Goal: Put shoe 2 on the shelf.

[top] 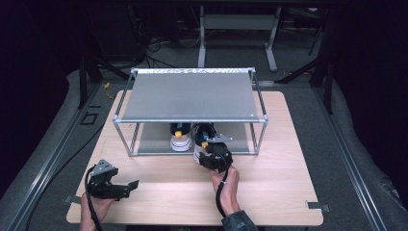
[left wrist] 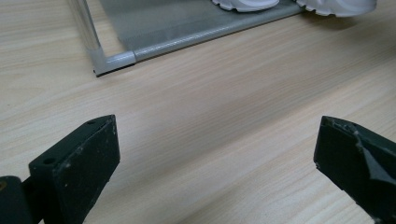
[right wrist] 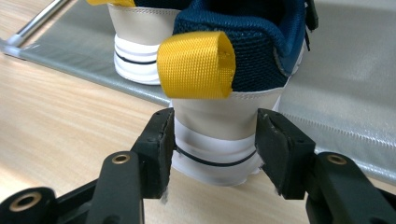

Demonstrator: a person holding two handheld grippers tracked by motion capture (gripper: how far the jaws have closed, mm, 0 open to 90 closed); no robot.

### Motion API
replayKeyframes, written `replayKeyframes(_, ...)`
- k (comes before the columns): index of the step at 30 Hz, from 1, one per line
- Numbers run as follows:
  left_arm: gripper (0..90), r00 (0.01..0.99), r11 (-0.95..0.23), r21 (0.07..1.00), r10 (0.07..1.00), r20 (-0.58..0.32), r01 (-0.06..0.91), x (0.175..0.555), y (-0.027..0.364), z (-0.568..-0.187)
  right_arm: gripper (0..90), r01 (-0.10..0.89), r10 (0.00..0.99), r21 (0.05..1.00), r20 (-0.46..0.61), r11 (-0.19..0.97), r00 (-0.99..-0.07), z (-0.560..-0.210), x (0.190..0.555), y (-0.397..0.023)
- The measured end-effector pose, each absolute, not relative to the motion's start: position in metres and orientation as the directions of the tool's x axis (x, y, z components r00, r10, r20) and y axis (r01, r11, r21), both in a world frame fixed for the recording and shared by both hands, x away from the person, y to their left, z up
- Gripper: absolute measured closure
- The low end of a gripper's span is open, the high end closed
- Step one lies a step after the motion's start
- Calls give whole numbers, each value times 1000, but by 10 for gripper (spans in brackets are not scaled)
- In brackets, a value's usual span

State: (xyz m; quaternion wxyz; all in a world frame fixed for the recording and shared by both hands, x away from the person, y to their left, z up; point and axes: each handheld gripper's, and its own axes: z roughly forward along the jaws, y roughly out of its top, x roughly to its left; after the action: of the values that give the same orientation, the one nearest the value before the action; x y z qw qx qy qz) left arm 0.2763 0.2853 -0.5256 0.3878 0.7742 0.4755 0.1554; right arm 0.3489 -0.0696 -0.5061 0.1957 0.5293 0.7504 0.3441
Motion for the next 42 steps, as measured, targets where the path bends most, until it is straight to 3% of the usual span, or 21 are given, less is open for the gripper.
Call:
replayKeyframes(5,3,498,-248,748,858,-125,616,276,287,-525,491,659,919,728,106,187,-379,-513,358,-67)
replayKeyframes(42,4,501,-257,743,857,-120,618,278,283,-524,590,641,937,736,28,217,-349,-521,390,-60)
